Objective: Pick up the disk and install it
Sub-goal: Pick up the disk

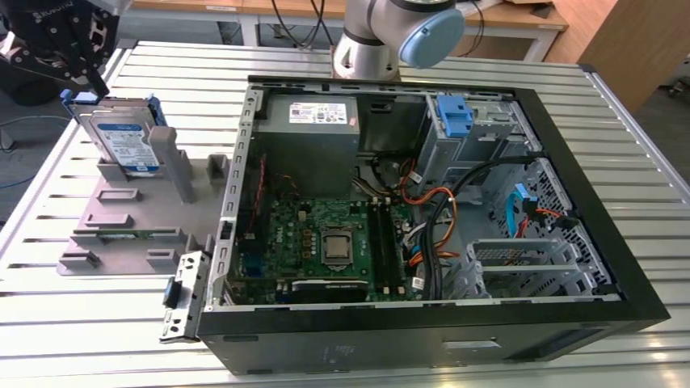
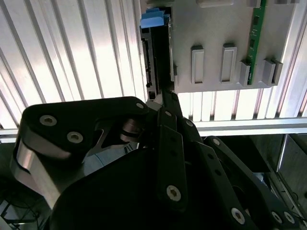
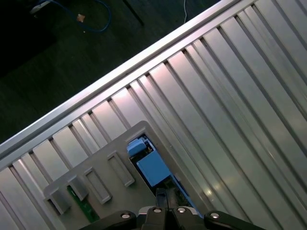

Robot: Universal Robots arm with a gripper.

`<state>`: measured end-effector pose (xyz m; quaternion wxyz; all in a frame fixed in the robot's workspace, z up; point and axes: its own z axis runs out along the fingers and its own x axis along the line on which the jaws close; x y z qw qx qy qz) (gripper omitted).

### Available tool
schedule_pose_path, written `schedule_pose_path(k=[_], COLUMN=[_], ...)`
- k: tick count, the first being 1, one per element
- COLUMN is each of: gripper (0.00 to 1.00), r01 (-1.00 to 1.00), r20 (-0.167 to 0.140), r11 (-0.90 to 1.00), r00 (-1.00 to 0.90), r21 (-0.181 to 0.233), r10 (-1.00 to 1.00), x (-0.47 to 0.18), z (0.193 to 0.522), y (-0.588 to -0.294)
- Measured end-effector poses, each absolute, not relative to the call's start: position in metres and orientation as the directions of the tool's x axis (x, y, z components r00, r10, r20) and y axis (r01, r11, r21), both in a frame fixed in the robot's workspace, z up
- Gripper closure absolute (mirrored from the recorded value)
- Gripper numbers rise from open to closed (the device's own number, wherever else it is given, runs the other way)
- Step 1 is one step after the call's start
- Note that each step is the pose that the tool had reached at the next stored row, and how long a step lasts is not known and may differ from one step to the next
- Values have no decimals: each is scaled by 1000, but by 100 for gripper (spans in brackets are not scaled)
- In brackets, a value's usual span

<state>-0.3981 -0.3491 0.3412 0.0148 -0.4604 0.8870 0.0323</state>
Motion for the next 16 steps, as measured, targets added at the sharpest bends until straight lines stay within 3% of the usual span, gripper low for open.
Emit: schedule_pose_path(k=[16], gripper=[89], r01=[-933], r20=[-56], r11=[358], r00=[-360], r21=[44], r10=[-931], x=[-398], z=[341], y=[-349])
